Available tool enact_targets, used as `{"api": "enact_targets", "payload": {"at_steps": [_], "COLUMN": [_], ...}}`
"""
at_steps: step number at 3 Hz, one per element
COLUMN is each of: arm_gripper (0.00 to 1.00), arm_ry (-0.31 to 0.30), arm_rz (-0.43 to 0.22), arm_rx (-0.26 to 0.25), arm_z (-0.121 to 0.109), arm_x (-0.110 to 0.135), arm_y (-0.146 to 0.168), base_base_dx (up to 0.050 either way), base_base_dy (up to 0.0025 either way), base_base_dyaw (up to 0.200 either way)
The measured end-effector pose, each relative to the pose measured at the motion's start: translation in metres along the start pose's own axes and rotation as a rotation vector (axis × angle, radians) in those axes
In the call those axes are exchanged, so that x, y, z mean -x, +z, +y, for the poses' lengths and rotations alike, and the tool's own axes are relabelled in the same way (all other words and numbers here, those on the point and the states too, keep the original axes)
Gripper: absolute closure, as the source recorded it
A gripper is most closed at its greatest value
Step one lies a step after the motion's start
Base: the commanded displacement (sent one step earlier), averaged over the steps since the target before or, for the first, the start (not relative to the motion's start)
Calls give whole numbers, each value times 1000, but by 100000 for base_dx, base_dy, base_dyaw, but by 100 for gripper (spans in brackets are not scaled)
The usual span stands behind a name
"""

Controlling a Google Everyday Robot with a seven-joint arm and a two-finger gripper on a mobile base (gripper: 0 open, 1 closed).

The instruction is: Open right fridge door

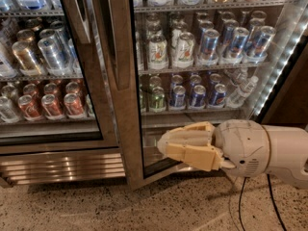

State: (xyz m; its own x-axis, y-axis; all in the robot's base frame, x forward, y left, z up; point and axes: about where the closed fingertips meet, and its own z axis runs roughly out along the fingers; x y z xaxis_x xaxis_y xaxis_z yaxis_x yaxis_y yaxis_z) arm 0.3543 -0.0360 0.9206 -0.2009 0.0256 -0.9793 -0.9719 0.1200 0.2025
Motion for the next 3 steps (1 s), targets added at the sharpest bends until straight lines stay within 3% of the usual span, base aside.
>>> {"api": "enact_targets", "payload": {"at_steps": [1, 2, 3], "arm_gripper": [100, 100, 100], "arm_ry": [0, 0, 0], "arm_rz": [0, 0, 0], "arm_rx": [0, 0, 0], "arm_z": [0, 0, 0], "arm_x": [0, 0, 0], "arm_y": [0, 0, 0], "base_base_dx": [-4391, 0, -4750], "base_base_dy": [206, -1, -2], "base_base_dyaw": [-9560, -18388, 11]}}
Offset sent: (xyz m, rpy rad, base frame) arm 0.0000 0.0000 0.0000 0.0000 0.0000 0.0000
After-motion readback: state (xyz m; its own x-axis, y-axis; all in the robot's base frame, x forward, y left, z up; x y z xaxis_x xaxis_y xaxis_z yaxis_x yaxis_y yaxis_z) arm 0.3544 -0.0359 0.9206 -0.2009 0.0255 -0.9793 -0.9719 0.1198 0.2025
